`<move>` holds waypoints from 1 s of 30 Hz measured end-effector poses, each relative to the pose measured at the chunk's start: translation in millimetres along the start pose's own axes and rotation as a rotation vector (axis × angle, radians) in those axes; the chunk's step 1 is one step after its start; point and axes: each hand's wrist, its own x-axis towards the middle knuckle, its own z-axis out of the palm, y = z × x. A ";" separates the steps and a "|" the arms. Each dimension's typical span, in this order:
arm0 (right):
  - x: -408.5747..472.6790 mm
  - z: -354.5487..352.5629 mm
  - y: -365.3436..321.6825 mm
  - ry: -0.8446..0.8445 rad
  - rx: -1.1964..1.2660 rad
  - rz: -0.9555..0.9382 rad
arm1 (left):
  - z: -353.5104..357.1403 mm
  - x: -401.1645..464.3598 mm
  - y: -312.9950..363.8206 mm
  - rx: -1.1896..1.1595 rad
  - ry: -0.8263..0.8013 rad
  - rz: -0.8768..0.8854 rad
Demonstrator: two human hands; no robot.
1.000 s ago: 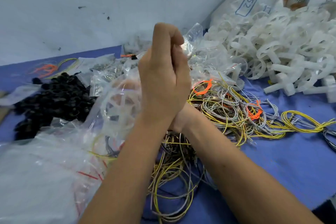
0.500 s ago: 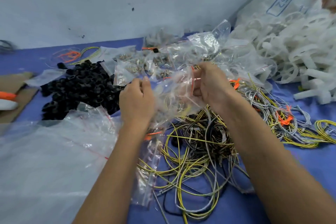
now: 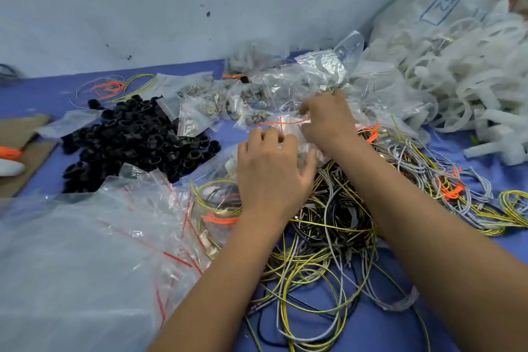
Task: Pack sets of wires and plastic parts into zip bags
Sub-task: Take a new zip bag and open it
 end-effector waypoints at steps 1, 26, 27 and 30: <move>-0.2 -0.4 -0.5 -0.037 -0.027 -0.016 | 1.6 2.6 -4.5 0.012 0.010 0.012; 38.2 33.3 -45.6 -0.471 -0.220 -0.363 | 2.9 10.3 -32.6 -0.402 0.272 0.088; 40.3 37.0 -46.9 -0.482 -0.232 -0.352 | 3.2 10.1 -32.9 -0.419 0.268 0.073; 43.8 43.3 -52.3 -0.388 -0.277 -0.407 | 2.7 9.0 -30.8 -0.440 0.265 0.015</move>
